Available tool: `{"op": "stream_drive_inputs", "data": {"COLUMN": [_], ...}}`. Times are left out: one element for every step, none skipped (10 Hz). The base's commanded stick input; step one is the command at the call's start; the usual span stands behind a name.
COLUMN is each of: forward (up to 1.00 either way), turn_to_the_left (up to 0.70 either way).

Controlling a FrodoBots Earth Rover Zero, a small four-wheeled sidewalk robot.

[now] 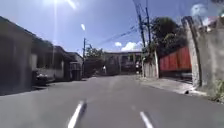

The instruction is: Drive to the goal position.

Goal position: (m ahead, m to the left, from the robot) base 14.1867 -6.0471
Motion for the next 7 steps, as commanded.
{"op": "stream_drive_inputs", "data": {"forward": [0.0, 0.0, 0.0, 0.0, 0.1, 0.72, 1.0], "turn_to_the_left": [0.0, 0.0, 0.0, 0.0, 0.0, 0.0, 0.0]}}
